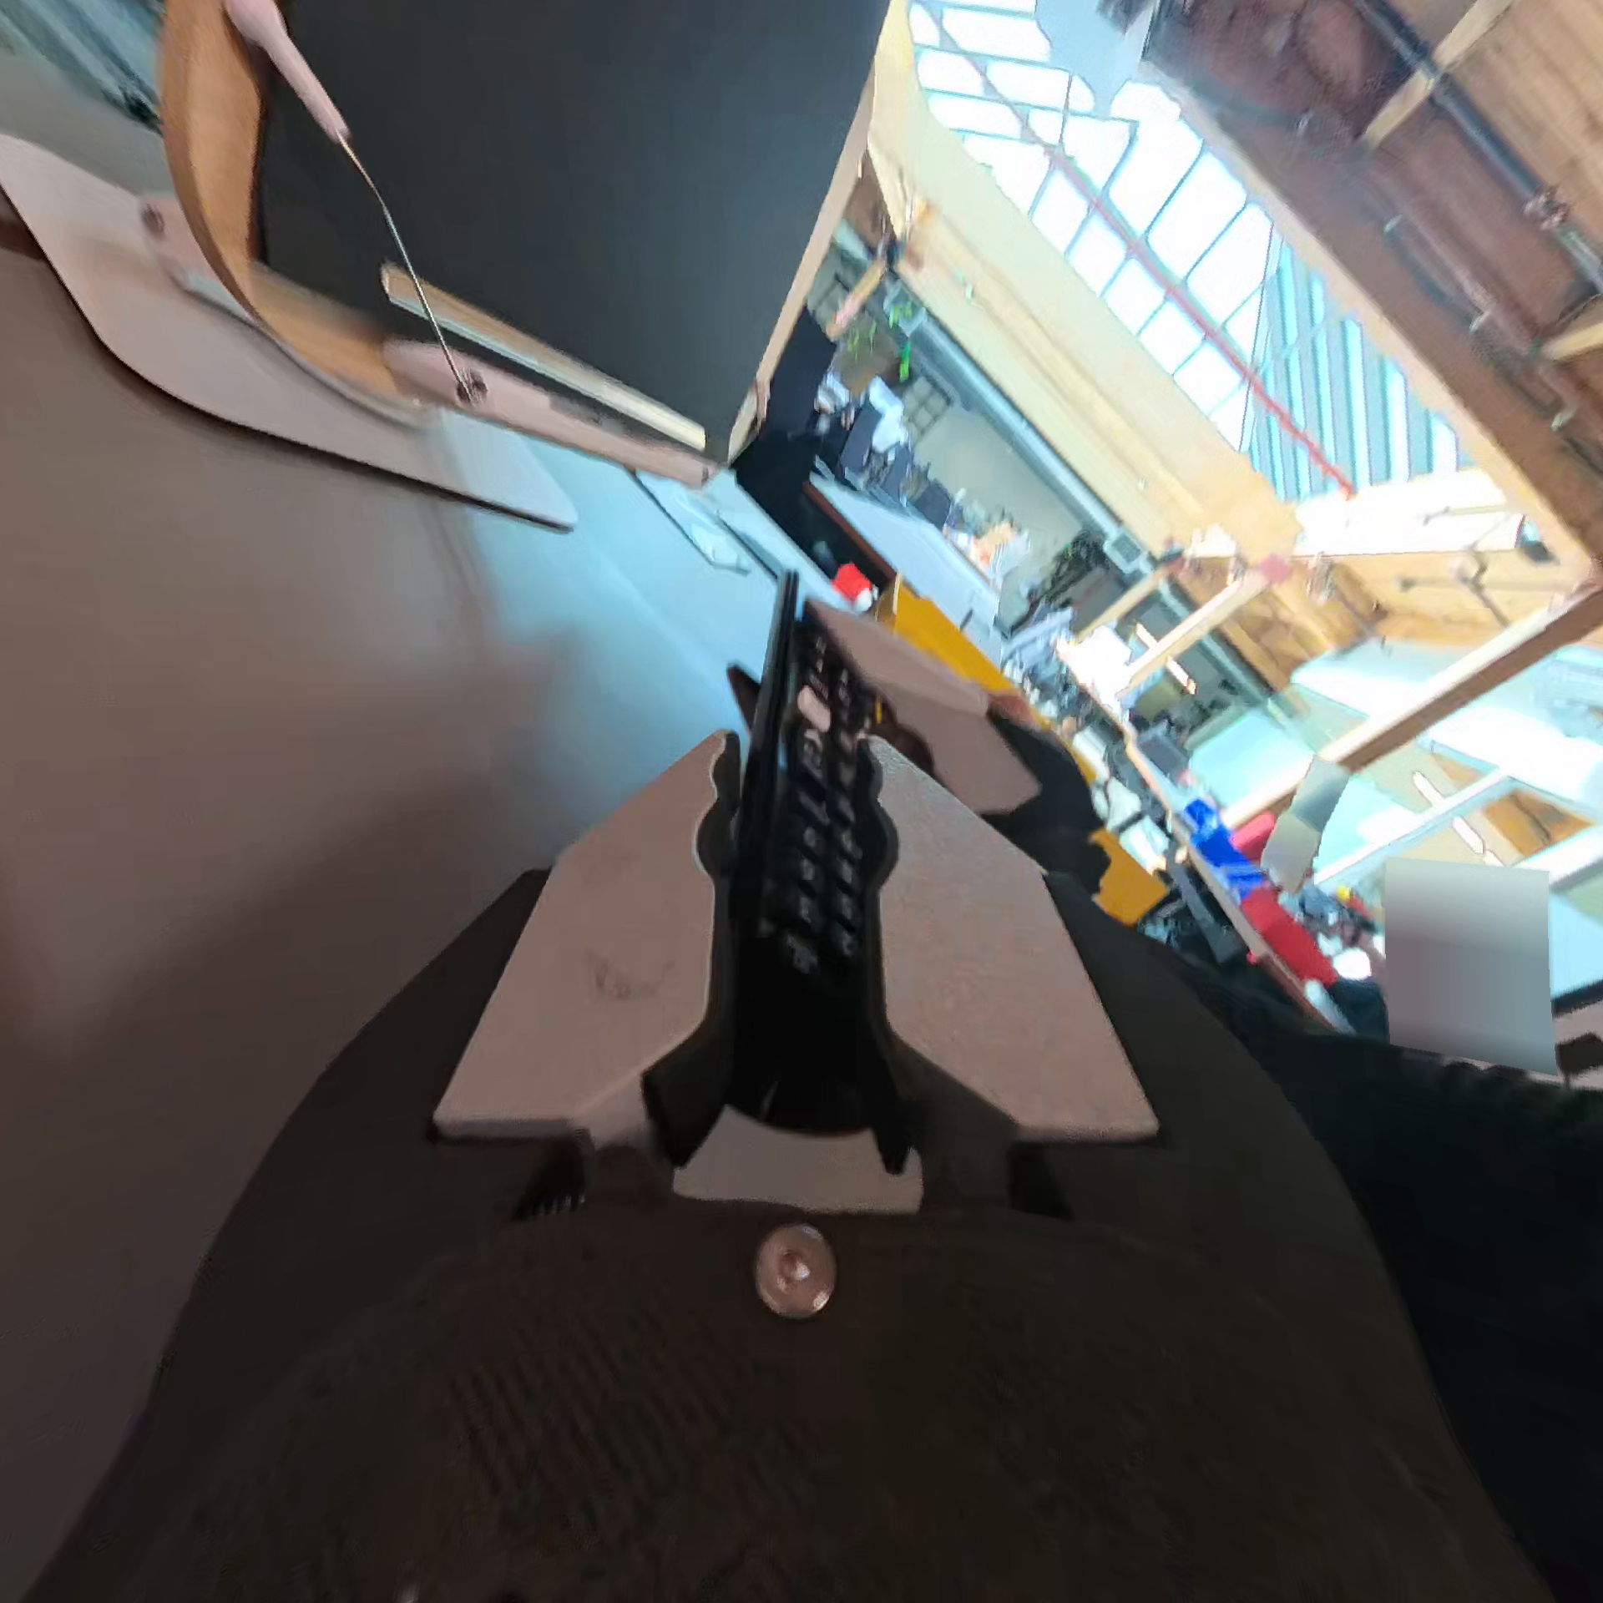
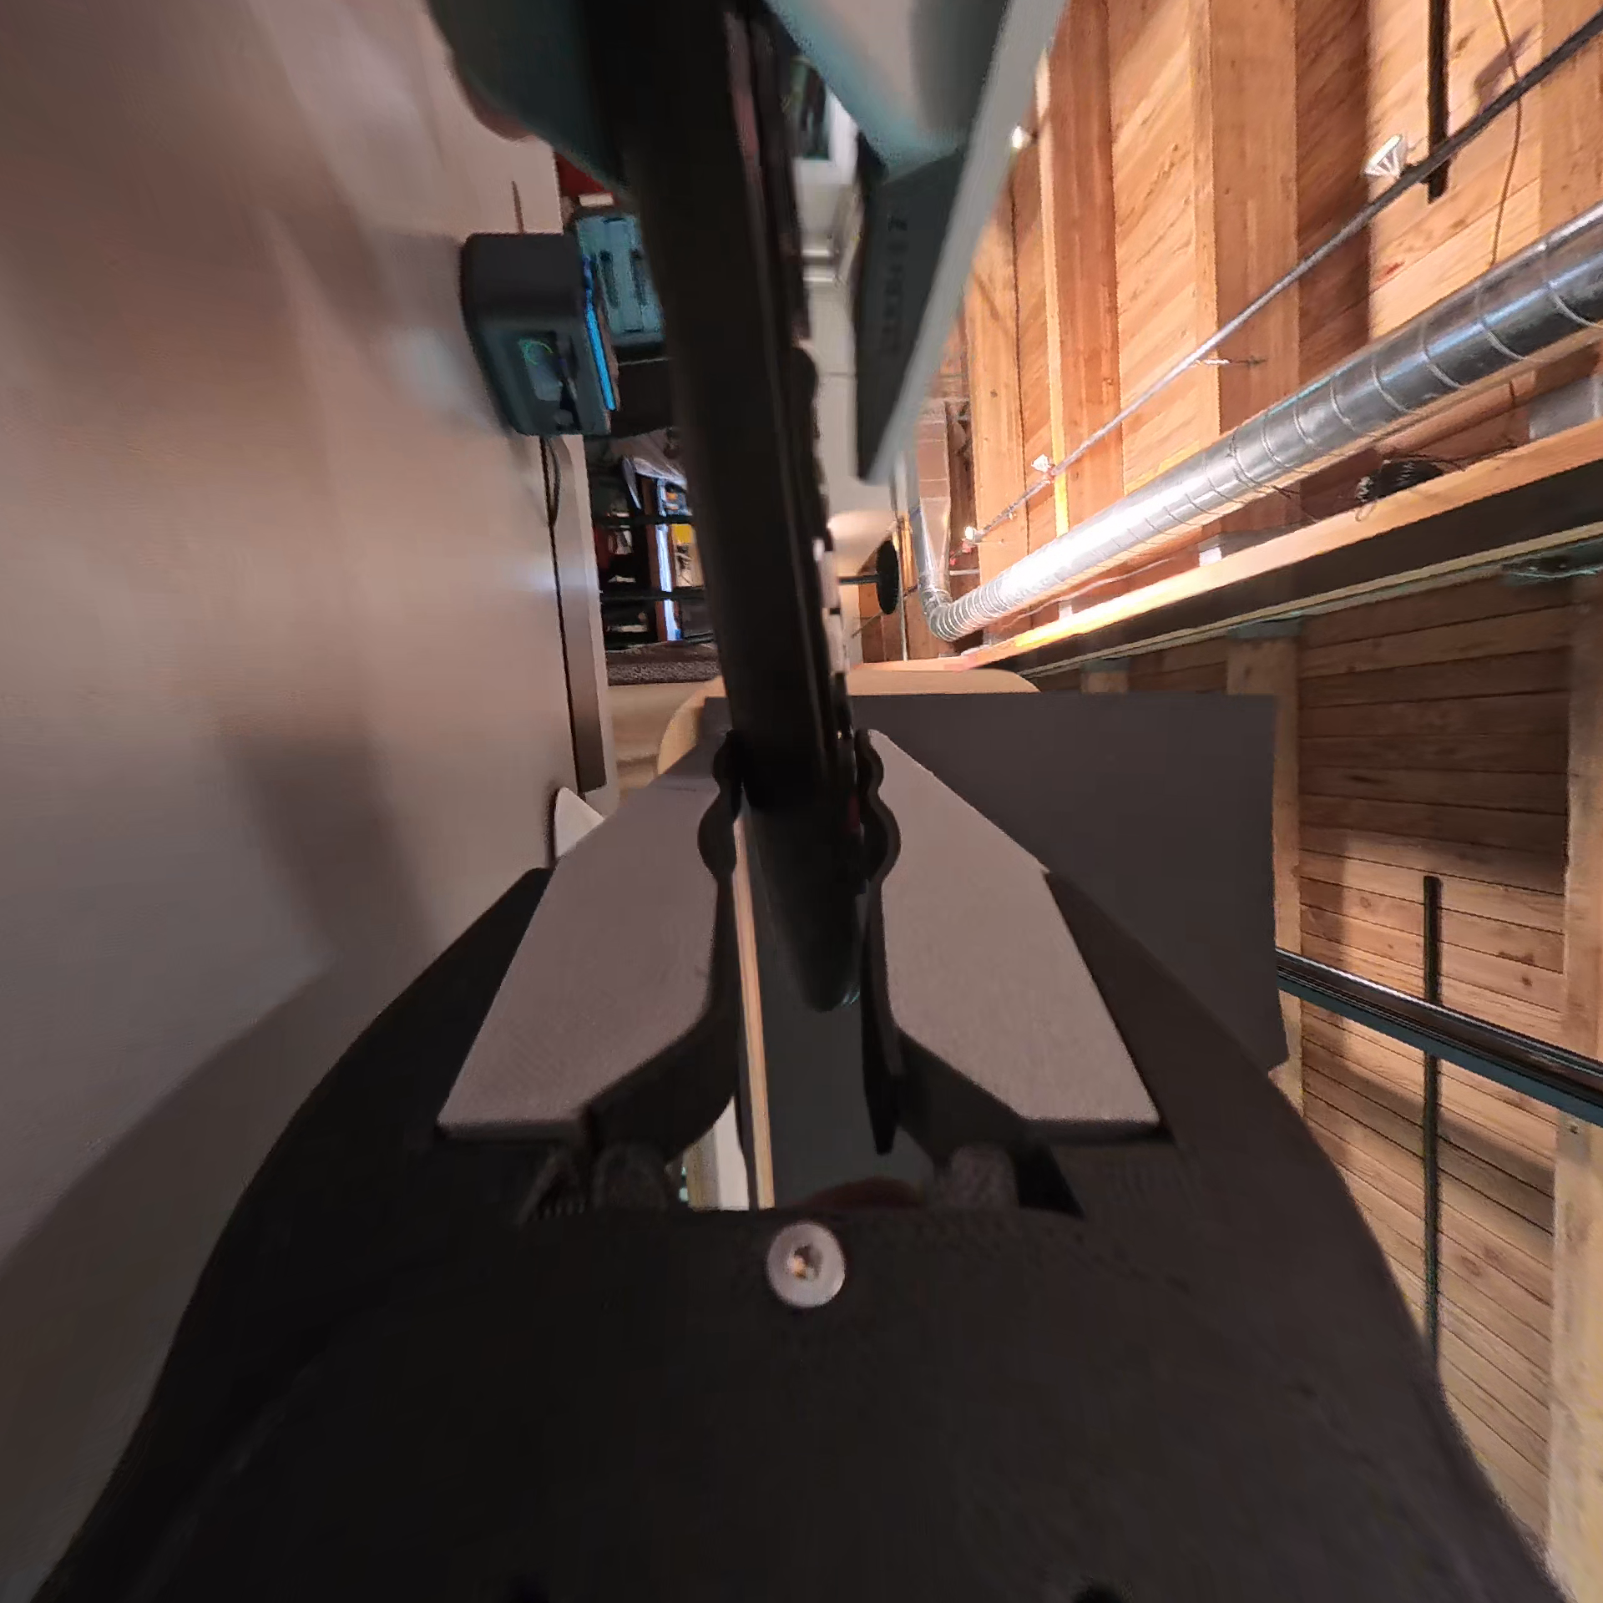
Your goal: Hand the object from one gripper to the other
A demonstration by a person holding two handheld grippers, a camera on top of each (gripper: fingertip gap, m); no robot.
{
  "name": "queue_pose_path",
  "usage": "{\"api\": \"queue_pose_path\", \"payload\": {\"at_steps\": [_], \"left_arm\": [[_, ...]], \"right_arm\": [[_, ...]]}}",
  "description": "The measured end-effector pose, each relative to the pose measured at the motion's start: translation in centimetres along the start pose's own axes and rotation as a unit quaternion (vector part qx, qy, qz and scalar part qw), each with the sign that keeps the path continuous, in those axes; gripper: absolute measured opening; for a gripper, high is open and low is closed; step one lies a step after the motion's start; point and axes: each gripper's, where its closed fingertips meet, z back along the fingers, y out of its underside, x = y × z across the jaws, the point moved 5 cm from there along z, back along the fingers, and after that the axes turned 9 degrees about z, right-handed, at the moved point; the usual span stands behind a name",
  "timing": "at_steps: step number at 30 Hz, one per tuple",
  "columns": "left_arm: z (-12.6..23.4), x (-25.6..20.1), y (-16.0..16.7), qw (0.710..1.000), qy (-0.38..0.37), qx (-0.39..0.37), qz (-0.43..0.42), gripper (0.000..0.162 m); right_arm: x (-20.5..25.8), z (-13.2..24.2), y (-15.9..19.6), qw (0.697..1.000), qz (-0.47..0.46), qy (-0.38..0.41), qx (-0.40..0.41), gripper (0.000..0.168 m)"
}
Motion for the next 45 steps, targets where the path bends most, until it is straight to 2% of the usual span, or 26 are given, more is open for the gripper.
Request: {"api": "queue_pose_path", "payload": {"at_steps": [2, 7, 11, 14, 16, 19, 20, 21, 23, 26, 27, 31, 33, 34, 35, 36, 40, 41, 43, 45], "left_arm": [[-0.3, 0.0, 0.9, 0.999, 0.002, 0.047, -0.008, 0.025], [-0.3, -0.1, 1.2, 0.998, 0.003, 0.066, -0.011, 0.024], [-0.2, -0.2, 0.6, 0.998, -0.003, 0.039, -0.040, 0.022], [0.1, -1.0, -0.2, 0.999, 0.042, 0.004, -0.020, 0.018], [0.3, -1.2, -0.6, 0.999, 0.049, -0.014, -0.020, 0.019], [1.0, -1.2, -1.6, 0.997, 0.052, -0.055, -0.023, 0.018], [1.2, -1.3, -2.0, 0.996, 0.050, -0.071, -0.035, 0.018], [1.5, -1.5, -2.3, 0.994, 0.055, -0.086, -0.046, 0.018], [2.1, -2.6, -2.9, 0.987, 0.086, -0.122, -0.068, 0.019], [2.7, -4.5, -3.2, 0.973, 0.131, -0.153, -0.109, 0.019], [2.7, -5.0, -3.1, 0.971, 0.139, -0.154, -0.121, 0.018], [2.0, -6.0, -2.0, 0.967, 0.172, -0.123, -0.142, 0.019], [1.0, -5.9, -1.1, 0.971, 0.164, -0.091, -0.148, 0.019], [0.4, -5.7, -0.5, 0.974, 0.150, -0.070, -0.155, 0.019], [-0.3, -5.5, 0.1, 0.976, 0.139, -0.047, -0.164, 0.019], [-0.7, -5.5, 0.6, 0.975, 0.138, -0.035, -0.170, 0.019], [-1.8, -4.8, 1.8, 0.979, 0.103, 0.012, -0.176, 0.019], [-1.8, -4.5, 1.8, 0.980, 0.084, 0.010, -0.179, 0.024], [-1.7, -3.8, 1.4, 0.983, 0.060, -0.004, -0.172, 0.028], [-1.2, -3.5, 0.7, 0.989, 0.062, -0.019, -0.131, 0.036]], "right_arm": [[-0.3, 0.0, 0.4, 1.000, -0.003, 0.002, 0.003, 0.024], [-0.4, 0.3, 0.4, 1.000, 0.007, 0.005, -0.009, 0.024], [-0.3, 0.3, 0.6, 0.999, -0.034, -0.014, -0.030, 0.032], [-1.5, 1.4, 0.7, 0.994, -0.078, 0.036, -0.074, 0.032], [-1.9, 2.0, 1.0, 0.990, -0.096, 0.057, -0.083, 0.025], [-2.3, 2.2, 1.9, 0.981, -0.179, 0.034, -0.069, 0.026], [-2.5, 2.1, 2.3, 0.971, -0.231, 0.015, -0.064, 0.030], [-2.4, 2.1, 2.5, 0.954, -0.290, -0.021, -0.065, 0.026], [-2.3, 2.0, 2.4, 0.889, -0.435, -0.107, -0.093, 0.035], [-3.0, 2.6, 0.7, 0.734, -0.610, -0.229, -0.194, 0.052], [-3.7, 2.9, 0.4, 0.680, -0.652, -0.244, -0.230, 0.059], [-6.2, 3.3, 1.1, 0.493, -0.774, -0.246, -0.312, 0.059], [-6.8, 3.2, 1.8, 0.439, -0.802, -0.237, -0.329, 0.056], [-7.0, 3.3, 1.9, 0.430, -0.804, -0.234, -0.338, 0.048], [-6.9, 3.3, 2.1, 0.432, -0.805, -0.229, -0.334, 0.040], [-6.8, 3.2, 2.3, 0.444, -0.804, -0.221, -0.327, 0.025], [-6.9, 3.3, 2.8, 0.467, -0.786, -0.229, -0.335, 0.022], [-7.1, 3.4, 2.9, 0.478, -0.782, -0.222, -0.333, 0.021], [-7.4, 3.4, 3.3, 0.524, -0.767, -0.191, -0.318, 0.021], [-7.5, 3.5, 3.7, 0.604, -0.725, -0.165, -0.285, 0.020]]}}
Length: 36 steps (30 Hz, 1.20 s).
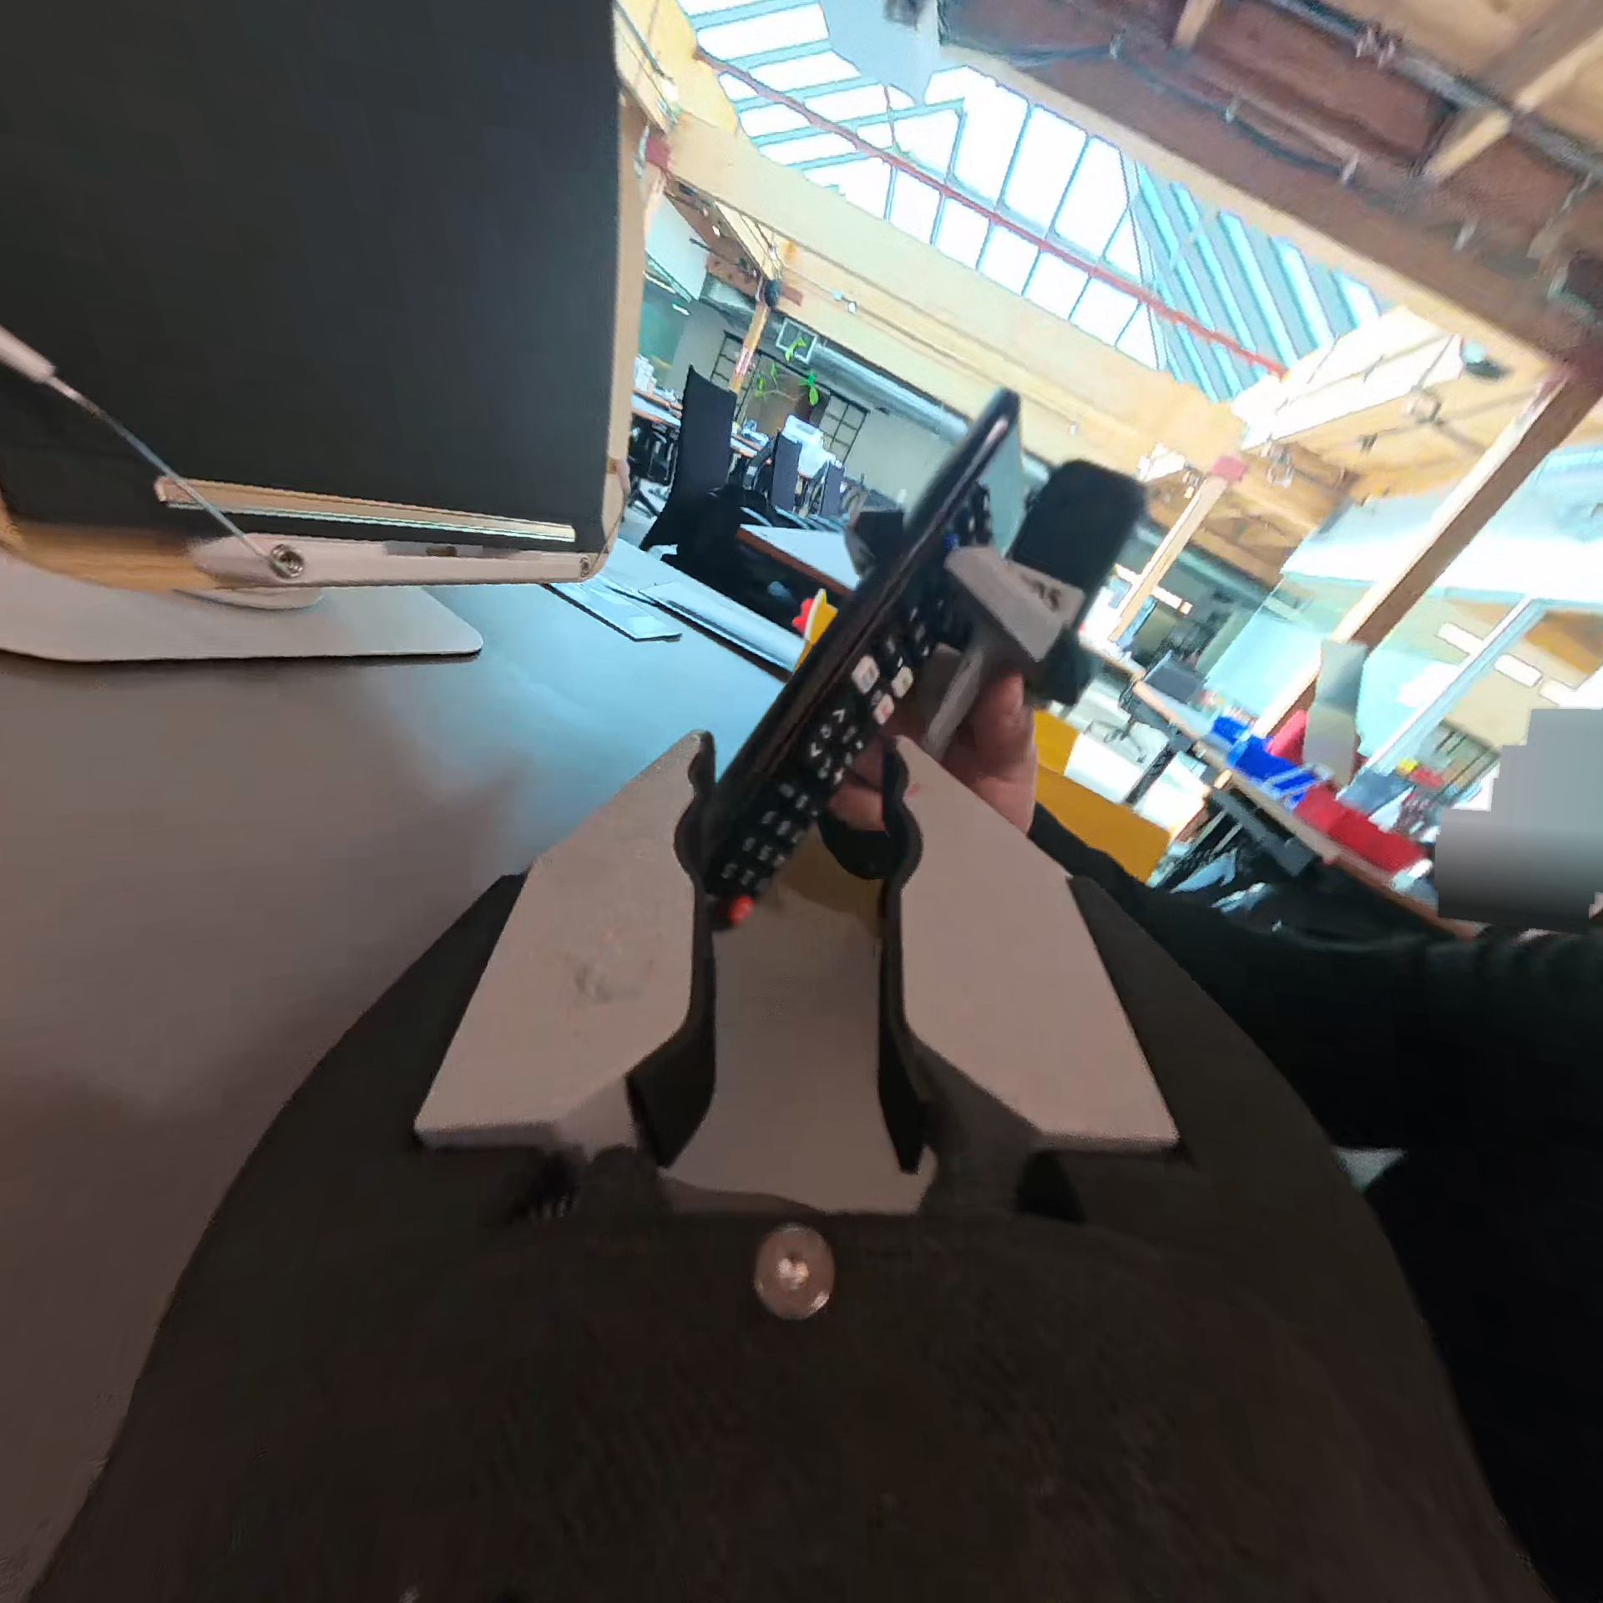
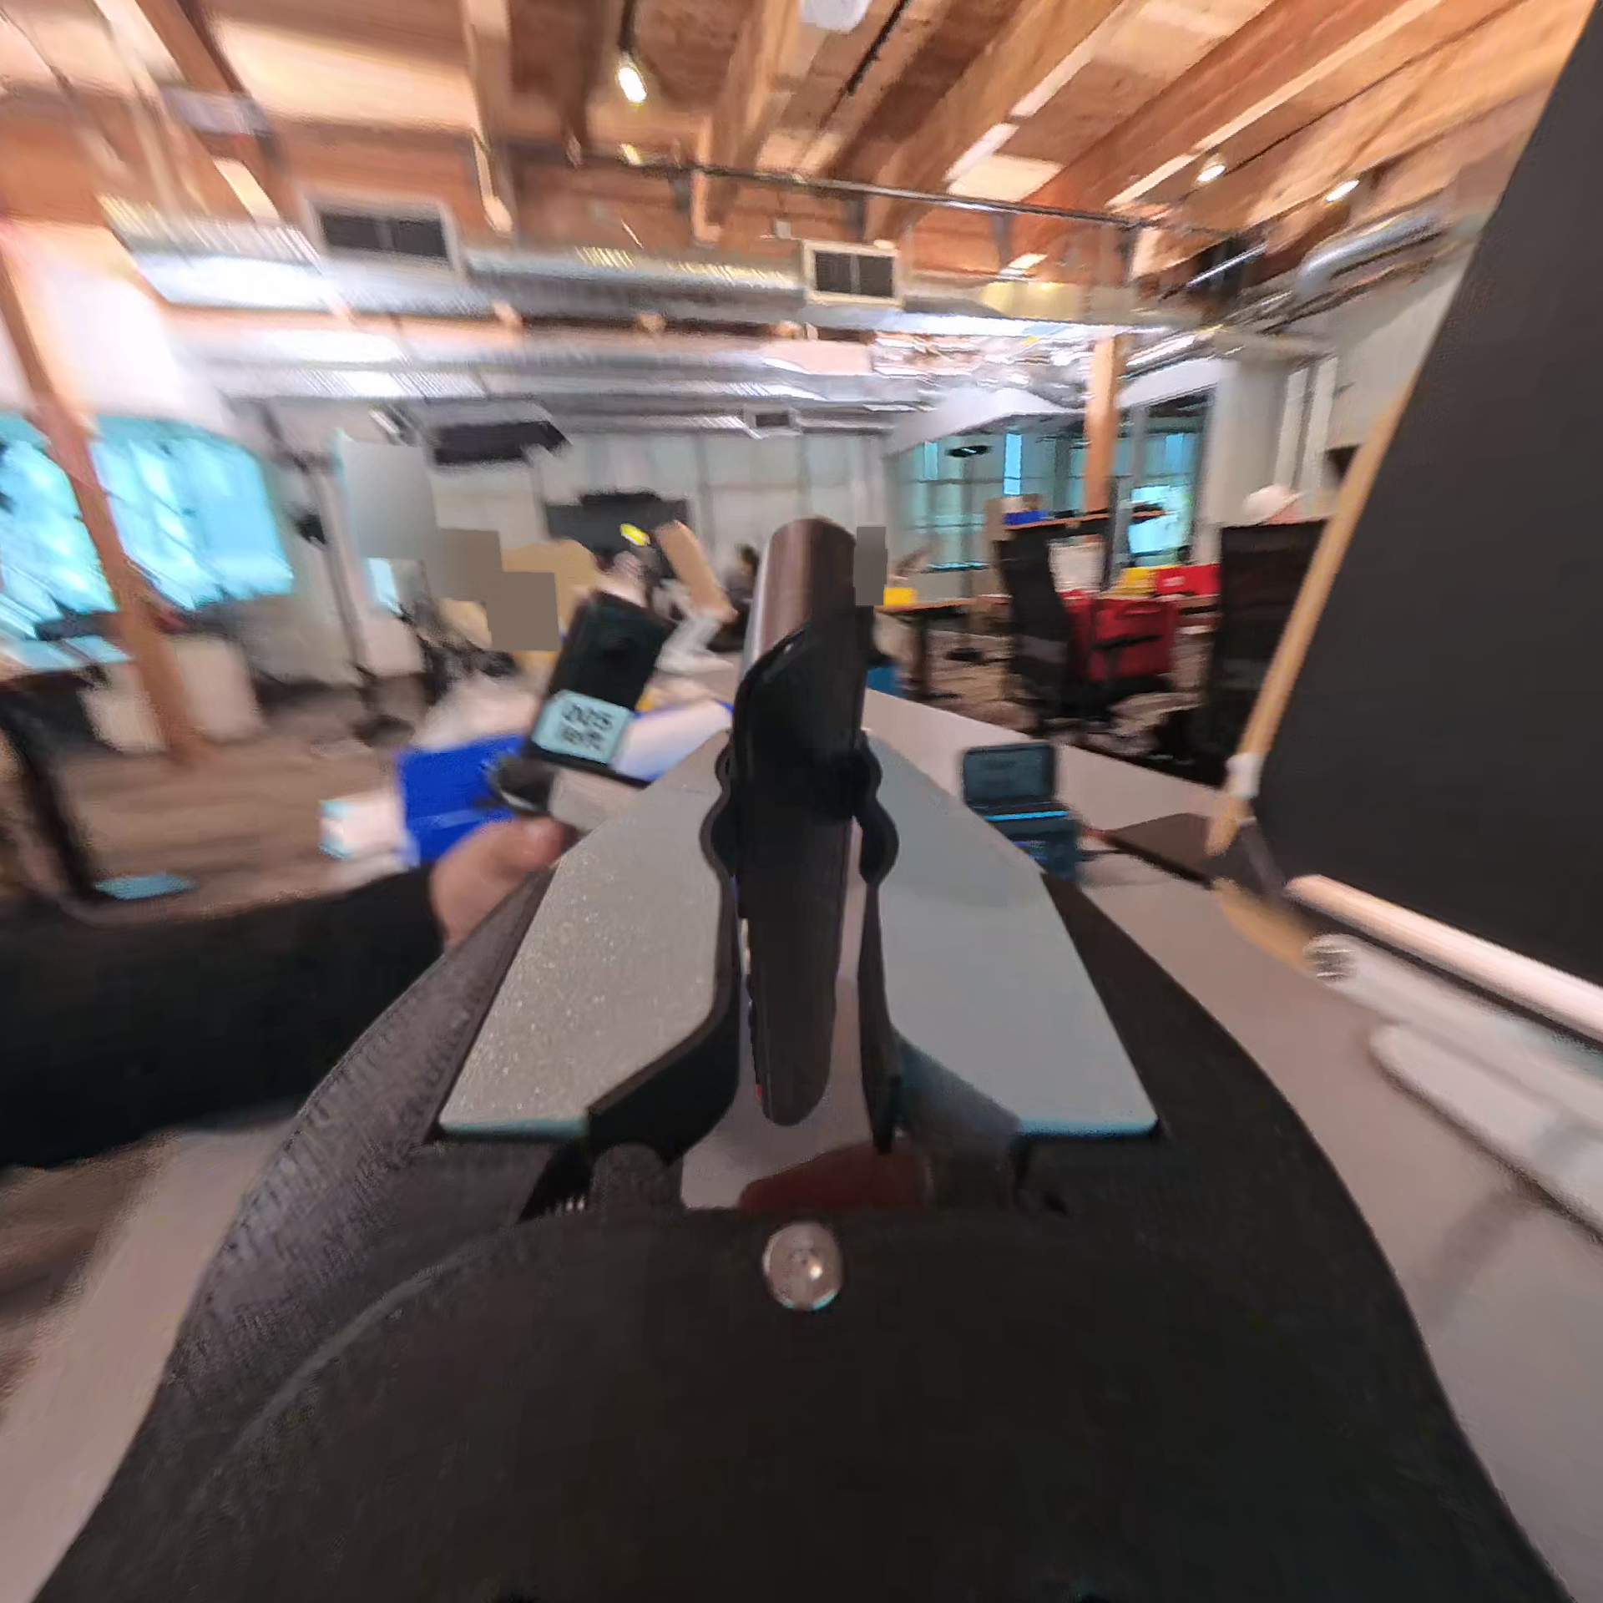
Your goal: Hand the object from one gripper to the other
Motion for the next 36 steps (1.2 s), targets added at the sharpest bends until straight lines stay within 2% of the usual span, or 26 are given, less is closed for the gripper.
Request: {"api": "queue_pose_path", "payload": {"at_steps": [2, 4, 6, 9, 10, 11, 15, 18, 21, 23, 27, 30, 33, 36], "left_arm": [[0.7, 0.5, -0.7, 0.998, 0.007, -0.021, 0.051, 0.036], [1.3, 0.9, -1.3, 0.994, 0.019, -0.036, 0.103, 0.039], [1.8, 0.9, -1.6, 0.988, 0.043, -0.041, 0.142, 0.043], [1.9, 0.8, -1.2, 0.978, 0.074, -0.022, 0.193, 0.051], [1.7, 0.9, -0.8, 0.976, 0.076, -0.007, 0.204, 0.054], [1.4, 0.9, -0.3, 0.975, 0.074, 0.012, 0.208, 0.059], [0.0, 0.3, 2.0, 0.972, 0.075, 0.090, 0.202, 0.069], [-0.6, -0.4, 2.5, 0.969, 0.095, 0.106, 0.203, 0.069], [-0.6, -0.4, 2.9, 0.969, 0.094, 0.118, 0.196, 0.056], [-0.6, -0.2, 3.3, 0.972, 0.085, 0.128, 0.178, 0.032], [-0.7, 0.5, 3.4, 0.977, 0.061, 0.134, 0.152, 0.029], [-0.5, 1.1, 3.3, 0.984, 0.027, 0.131, 0.120, 0.023], [0.2, 1.4, 2.0, 0.988, 0.033, 0.090, 0.124, 0.019], [1.0, 1.6, 0.8, 0.994, 0.008, 0.061, 0.087, 0.018]], "right_arm": [[0.2, 0.2, -0.1, 0.991, 0.122, 0.040, 0.042, 0.021], [1.1, 0.1, 0.3, 0.954, 0.280, 0.063, 0.091, 0.021], [1.8, -0.1, 1.5, 0.875, 0.450, 0.092, 0.154, 0.020], [1.6, -0.5, 4.0, 0.718, 0.651, 0.118, 0.218, 0.021], [1.6, -0.6, 4.4, 0.683, 0.687, 0.116, 0.219, 0.021], [1.7, -0.7, 4.6, 0.661, 0.709, 0.115, 0.217, 0.021], [2.3, -1.1, 4.5, 0.613, 0.752, 0.125, 0.208, 0.021], [3.1, -1.6, 5.2, 0.574, 0.786, 0.118, 0.197, 0.021], [3.7, -2.0, 6.4, 0.564, 0.796, 0.095, 0.196, 0.021], [3.8, -2.2, 6.9, 0.565, 0.795, 0.090, 0.200, 0.021], [3.4, -2.2, 7.6, 0.573, 0.787, 0.087, 0.210, 0.023], [3.1, -2.0, 8.2, 0.610, 0.759, 0.079, 0.212, 0.033], [2.8, -1.7, 7.3, 0.659, 0.717, 0.093, 0.207, 0.043], [2.6, -1.2, 7.2, 0.730, 0.644, 0.083, 0.213, 0.045]]}}
